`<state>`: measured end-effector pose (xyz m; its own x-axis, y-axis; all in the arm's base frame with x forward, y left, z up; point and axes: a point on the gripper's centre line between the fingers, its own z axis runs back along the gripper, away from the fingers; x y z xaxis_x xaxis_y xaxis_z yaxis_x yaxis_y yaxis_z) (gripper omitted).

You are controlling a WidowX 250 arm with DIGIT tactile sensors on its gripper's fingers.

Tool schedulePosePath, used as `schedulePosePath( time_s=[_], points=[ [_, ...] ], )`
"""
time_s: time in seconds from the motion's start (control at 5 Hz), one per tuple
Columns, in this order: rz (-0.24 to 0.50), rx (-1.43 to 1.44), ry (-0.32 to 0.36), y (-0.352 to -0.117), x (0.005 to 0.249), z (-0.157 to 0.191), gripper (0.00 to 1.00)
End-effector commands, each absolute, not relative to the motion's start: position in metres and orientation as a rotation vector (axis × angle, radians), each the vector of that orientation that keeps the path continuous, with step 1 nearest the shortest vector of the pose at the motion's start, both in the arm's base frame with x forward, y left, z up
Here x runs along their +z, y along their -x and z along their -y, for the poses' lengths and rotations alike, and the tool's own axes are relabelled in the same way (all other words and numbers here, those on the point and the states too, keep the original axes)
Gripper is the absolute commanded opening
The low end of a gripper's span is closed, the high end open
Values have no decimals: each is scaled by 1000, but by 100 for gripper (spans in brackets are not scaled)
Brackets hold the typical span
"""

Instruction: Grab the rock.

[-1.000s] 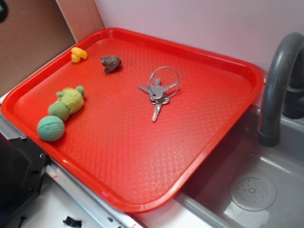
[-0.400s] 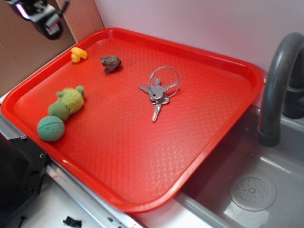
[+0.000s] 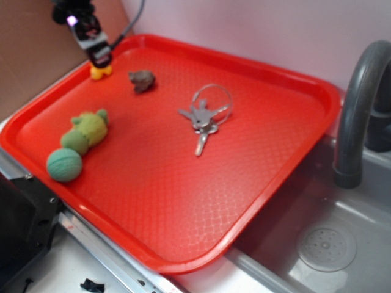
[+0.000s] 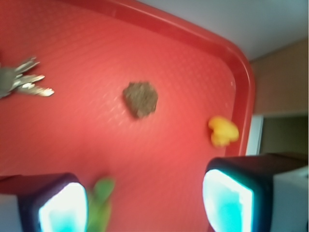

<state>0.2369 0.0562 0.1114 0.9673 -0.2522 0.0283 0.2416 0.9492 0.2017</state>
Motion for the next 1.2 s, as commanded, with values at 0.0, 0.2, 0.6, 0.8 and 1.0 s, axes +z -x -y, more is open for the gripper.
schedulePosePath(
  time_s=[0.0,0.2,0.6,0.8,1.0],
  points=[
    [49,-380,-191,-265,74,-53,100],
    [19,-409,-171,-273,54,-55,100],
    [-14,-406,-156,-282,35,-65,100],
    [-21,-395,-144,-285,31,-69,100],
    [-45,-399,-148,-285,28,-68,35]
  ],
)
